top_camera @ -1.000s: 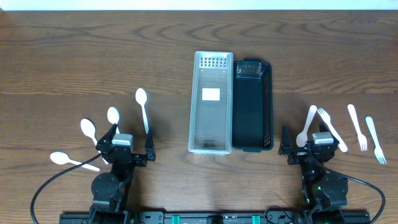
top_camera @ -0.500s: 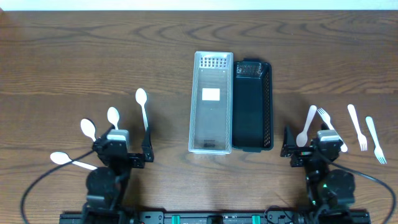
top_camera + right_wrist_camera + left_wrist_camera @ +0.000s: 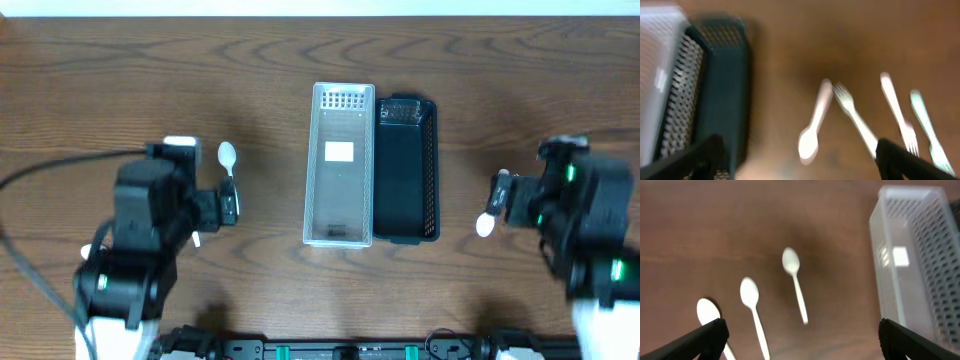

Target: Pack container

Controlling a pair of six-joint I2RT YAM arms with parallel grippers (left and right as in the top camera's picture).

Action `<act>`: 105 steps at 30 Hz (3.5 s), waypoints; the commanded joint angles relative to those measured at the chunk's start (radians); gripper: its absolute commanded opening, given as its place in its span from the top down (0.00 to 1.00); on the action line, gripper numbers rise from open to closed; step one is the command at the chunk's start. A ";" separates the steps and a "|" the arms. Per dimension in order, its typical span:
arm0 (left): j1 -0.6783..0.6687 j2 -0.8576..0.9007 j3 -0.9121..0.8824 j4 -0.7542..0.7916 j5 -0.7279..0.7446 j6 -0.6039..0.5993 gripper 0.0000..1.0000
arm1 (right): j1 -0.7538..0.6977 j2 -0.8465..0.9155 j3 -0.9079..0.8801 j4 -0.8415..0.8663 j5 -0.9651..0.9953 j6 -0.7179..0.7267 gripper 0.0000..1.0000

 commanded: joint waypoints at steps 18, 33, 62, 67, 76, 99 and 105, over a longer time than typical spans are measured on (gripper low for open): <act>-0.003 0.221 0.042 -0.066 -0.011 -0.008 0.02 | -0.053 0.795 0.179 -0.022 -0.031 0.205 0.01; -0.003 0.221 0.042 -0.066 -0.011 -0.008 0.02 | -0.057 0.891 0.039 0.167 -0.036 0.211 0.01; -0.003 0.221 0.042 -0.066 -0.011 -0.008 0.02 | -0.060 0.891 -0.066 0.251 -0.043 0.222 0.76; -0.003 0.221 0.042 -0.066 -0.011 -0.008 0.02 | -0.060 0.891 -0.066 0.255 -0.043 0.222 0.83; -0.003 0.221 0.042 -0.066 -0.011 -0.008 0.02 | -0.057 0.885 -0.037 0.256 -0.044 0.222 0.99; -0.003 0.221 0.042 -0.065 -0.011 -0.008 0.02 | 0.351 0.618 0.284 0.079 -0.084 0.269 0.99; -0.003 0.221 0.042 -0.065 -0.011 -0.008 0.02 | 0.379 0.774 0.260 0.095 -0.084 0.270 0.98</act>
